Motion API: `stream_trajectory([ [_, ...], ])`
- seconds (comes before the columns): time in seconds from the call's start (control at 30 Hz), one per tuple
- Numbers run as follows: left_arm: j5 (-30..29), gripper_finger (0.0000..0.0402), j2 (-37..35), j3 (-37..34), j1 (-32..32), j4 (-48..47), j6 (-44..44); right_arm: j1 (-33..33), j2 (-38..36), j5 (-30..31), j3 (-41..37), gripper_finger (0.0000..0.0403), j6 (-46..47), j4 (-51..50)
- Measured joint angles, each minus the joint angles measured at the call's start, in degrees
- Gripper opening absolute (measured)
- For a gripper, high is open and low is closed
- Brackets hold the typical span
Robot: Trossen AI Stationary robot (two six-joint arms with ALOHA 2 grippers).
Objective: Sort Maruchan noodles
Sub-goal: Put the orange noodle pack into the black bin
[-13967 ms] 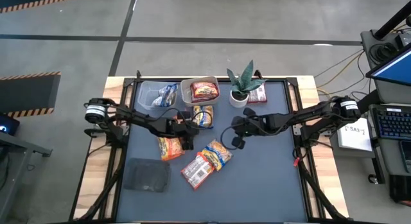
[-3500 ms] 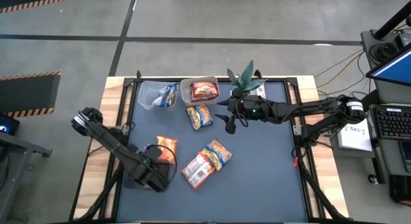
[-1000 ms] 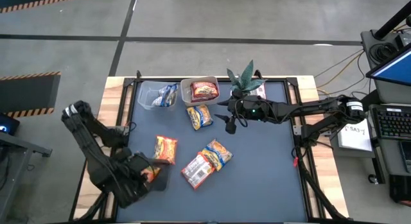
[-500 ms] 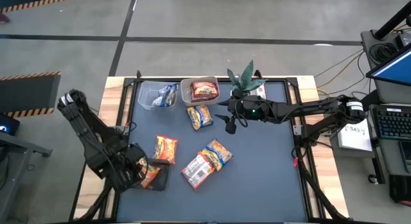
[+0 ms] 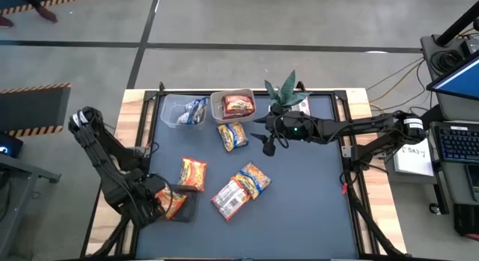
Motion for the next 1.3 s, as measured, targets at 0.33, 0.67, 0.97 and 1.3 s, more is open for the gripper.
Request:
stream_trajectory([
  [0.33,-2.67,0.019,3.65,-0.17,-0.21,0.08,0.12,0.0,0.0,0.0,-0.01,0.0238,0.0,0.0],
  [0.67,-2.37,0.0081,5.26,-0.17,-0.21,0.54,-0.38,0.0,0.0,0.0,-0.01,0.0238,0.02,0.0],
  [0.97,3.12,0.0004,4.95,1.34,-0.21,0.69,-5.33,0.0,0.0,0.03,-0.01,0.0238,0.0,0.01],
  [1.3,3.41,0.0,4.93,9.43,-0.19,-4.98,-11.76,0.0,0.0,0.17,-0.01,0.0238,-0.02,0.0],
])
